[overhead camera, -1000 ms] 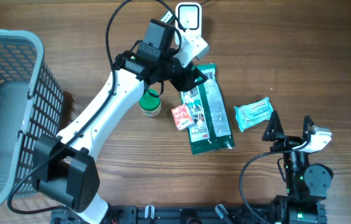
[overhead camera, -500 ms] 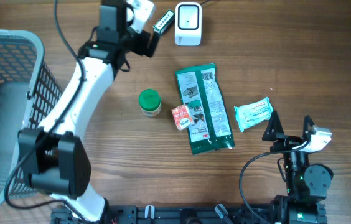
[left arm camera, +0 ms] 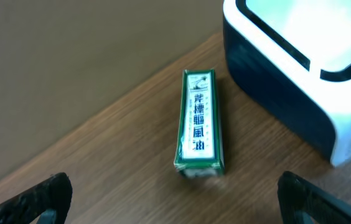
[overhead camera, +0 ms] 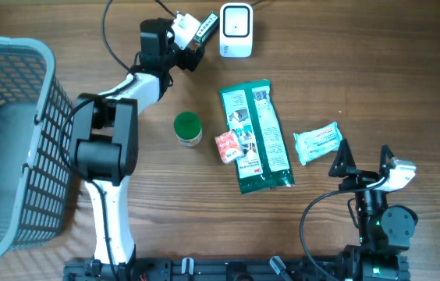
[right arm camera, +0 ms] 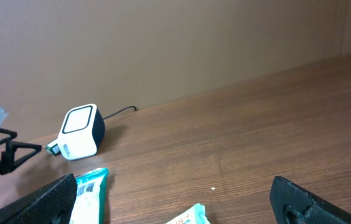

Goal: Scan the item barcode
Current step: 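Carry the medicine box past the scanner toward the mint-green packet, then release the medicine box on the table and retract the left arm, then reach the right gripper to the red box and grasp it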

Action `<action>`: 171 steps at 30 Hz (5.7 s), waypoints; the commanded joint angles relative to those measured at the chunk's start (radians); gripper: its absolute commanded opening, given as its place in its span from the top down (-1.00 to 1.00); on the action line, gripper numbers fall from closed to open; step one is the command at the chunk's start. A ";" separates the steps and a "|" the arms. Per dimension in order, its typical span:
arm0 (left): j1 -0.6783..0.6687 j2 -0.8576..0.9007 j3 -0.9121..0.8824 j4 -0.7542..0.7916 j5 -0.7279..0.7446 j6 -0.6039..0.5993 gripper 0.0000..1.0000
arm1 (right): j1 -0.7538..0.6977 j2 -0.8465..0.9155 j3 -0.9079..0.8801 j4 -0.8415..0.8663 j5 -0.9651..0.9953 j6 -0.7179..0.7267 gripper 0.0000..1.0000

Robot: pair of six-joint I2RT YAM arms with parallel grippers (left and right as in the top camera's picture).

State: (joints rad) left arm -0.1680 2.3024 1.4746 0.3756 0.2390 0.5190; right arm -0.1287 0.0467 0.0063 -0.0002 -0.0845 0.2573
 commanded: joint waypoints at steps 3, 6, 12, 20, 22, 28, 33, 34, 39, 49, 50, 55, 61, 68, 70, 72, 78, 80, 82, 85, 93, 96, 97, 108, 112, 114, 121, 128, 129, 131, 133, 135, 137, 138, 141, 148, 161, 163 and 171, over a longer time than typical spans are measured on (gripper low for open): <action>0.001 0.085 0.009 0.110 0.105 0.023 -1.00 | 0.001 -0.004 -0.001 0.003 0.006 0.007 -0.99; 0.001 0.124 0.018 0.153 0.170 0.020 -1.00 | 0.001 -0.004 -0.001 0.003 0.007 0.007 -1.00; 0.002 0.199 0.048 0.216 0.174 -0.037 -1.00 | 0.001 -0.004 -0.001 0.003 0.007 0.007 -1.00; 0.003 0.429 0.306 0.242 0.183 -0.113 -1.00 | 0.001 -0.004 -0.001 0.003 0.007 0.007 -1.00; 0.003 0.461 0.340 0.238 0.183 -0.116 -0.91 | 0.001 -0.004 -0.001 0.003 0.007 0.007 -0.99; 0.023 0.468 0.342 0.236 0.168 -0.156 0.38 | 0.001 -0.004 -0.001 0.003 0.007 0.007 -1.00; 0.057 0.467 0.342 0.259 0.168 -0.288 0.92 | 0.001 -0.004 -0.001 0.003 0.007 0.007 -0.99; 0.064 0.467 0.342 0.277 0.168 -0.328 0.92 | 0.001 -0.004 -0.001 0.003 0.007 0.007 -1.00; 0.081 0.414 0.342 0.309 0.173 -0.477 0.92 | 0.001 -0.004 -0.001 0.003 0.007 0.007 -1.00; 0.082 0.071 0.342 -0.225 0.191 -0.472 0.92 | 0.001 -0.004 -0.001 0.003 0.006 0.007 -0.99; 0.082 0.040 0.342 -0.300 0.191 -0.472 0.92 | 0.001 -0.004 -0.001 0.003 0.007 0.007 -1.00; 0.066 -0.109 0.342 -0.765 0.191 -0.475 0.92 | 0.001 -0.004 -0.001 0.003 0.007 0.007 -0.99; -0.053 -0.183 0.341 -1.149 0.192 -0.475 0.92 | 0.001 -0.004 -0.001 0.003 0.006 0.007 -0.99; -0.344 -0.182 0.341 -1.137 0.190 -0.475 0.92 | 0.001 -0.004 -0.001 0.003 0.007 0.007 -0.99; -0.428 -0.180 0.341 -1.092 0.169 -0.475 0.92 | 0.001 -0.004 -0.001 0.003 0.007 0.007 -0.99; -0.497 -0.175 0.341 -1.059 0.085 -0.475 0.92 | 0.001 -0.004 -0.001 0.003 0.007 0.007 -0.99; -0.622 -0.132 0.280 -1.036 0.003 -0.475 0.01 | 0.001 -0.004 -0.001 0.003 0.007 0.007 -0.99; -0.629 -0.117 0.248 -1.038 -0.009 -0.475 -1.00 | 0.001 -0.004 -0.001 0.003 0.007 0.007 -1.00; -0.623 -0.114 0.238 -1.049 -0.009 -0.475 -1.00 | 0.001 -0.004 -0.001 0.003 0.007 0.007 -1.00; -0.607 -0.136 0.239 -1.049 -0.066 -0.471 -1.00 | 0.001 -0.004 -0.001 0.003 0.007 0.007 -1.00; -0.527 -0.482 0.239 -0.980 -0.731 -0.470 -1.00 | 0.001 -0.004 -0.001 0.003 0.006 0.007 -1.00; -0.455 -0.639 0.239 -0.871 -0.808 -0.317 -1.00 | 0.001 -0.004 -0.001 0.003 0.007 0.007 -0.99; -0.429 -0.694 0.239 -0.813 -0.830 -0.300 -1.00 | 0.001 -0.004 -0.001 0.003 0.007 0.007 -0.99; -0.324 -1.128 0.239 -0.720 -0.918 -0.047 -1.00 | 0.001 -0.004 -0.001 0.003 0.007 0.007 -0.99; -0.324 -1.217 0.238 -0.763 -0.910 -0.030 -1.00 | 0.001 -0.004 -0.001 0.003 0.007 0.007 -1.00; -0.324 -1.259 0.238 -0.786 -0.910 -0.066 -1.00 | 0.001 -0.004 -0.001 0.003 0.007 0.007 -0.99; -0.319 -1.424 0.133 -0.801 -0.809 -0.172 -1.00 | 0.001 -0.004 -0.001 0.003 0.007 0.006 -1.00; -0.158 -1.575 -0.031 -0.718 -0.659 -0.212 -1.00 | 0.001 -0.004 -0.001 0.003 0.006 0.007 -0.99; -0.127 -1.606 -0.044 -0.725 -0.612 -0.253 -1.00 | 0.001 -0.004 -0.001 0.003 0.007 0.007 -1.00; -0.063 -1.673 -0.063 -0.736 -0.496 -0.307 -1.00 | 0.001 -0.004 -0.001 0.003 0.006 0.007 -0.99; 0.007 -1.749 -0.068 -0.754 -0.388 -0.359 -1.00 | 0.001 -0.004 -0.001 0.003 0.007 0.007 -0.99; 0.049 -1.803 -0.068 -0.761 -0.338 -0.403 -1.00 | 0.001 -0.004 -0.001 0.003 0.007 0.007 -0.99; 0.085 -1.864 -0.068 -0.779 -0.303 -0.449 -1.00 | 0.001 -0.004 -0.001 0.003 0.007 0.007 -0.99; 0.102 -1.897 -0.068 -0.784 -0.270 -0.463 -1.00 | 0.001 -0.004 -0.001 0.003 0.006 0.007 -1.00; 0.154 -2.008 -0.068 -0.789 -0.205 -0.475 -1.00 | 0.001 -0.004 -0.001 0.003 0.007 0.007 -0.99; 0.303 -2.239 -0.068 -0.822 -0.206 -0.475 -1.00 | 0.001 -0.004 -0.001 0.003 0.006 0.007 -1.00; 0.380 -2.297 -0.065 -0.840 -0.206 -0.475 -1.00 | 0.001 -0.004 -0.001 0.003 0.005 0.047 -0.99; 0.360 -2.297 -0.064 -0.833 -0.204 -0.476 -1.00 | 0.001 -0.004 -0.001 0.003 -0.003 0.246 -0.99; 0.273 -2.296 -0.102 -0.866 -0.323 -0.780 -1.00 | 0.001 0.038 -0.001 0.033 -0.436 0.469 -0.99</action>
State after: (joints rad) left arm 0.1349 0.0174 1.4059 -0.4244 0.0376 -0.0399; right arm -0.1287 0.0559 0.0063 0.0235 -0.2726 0.6655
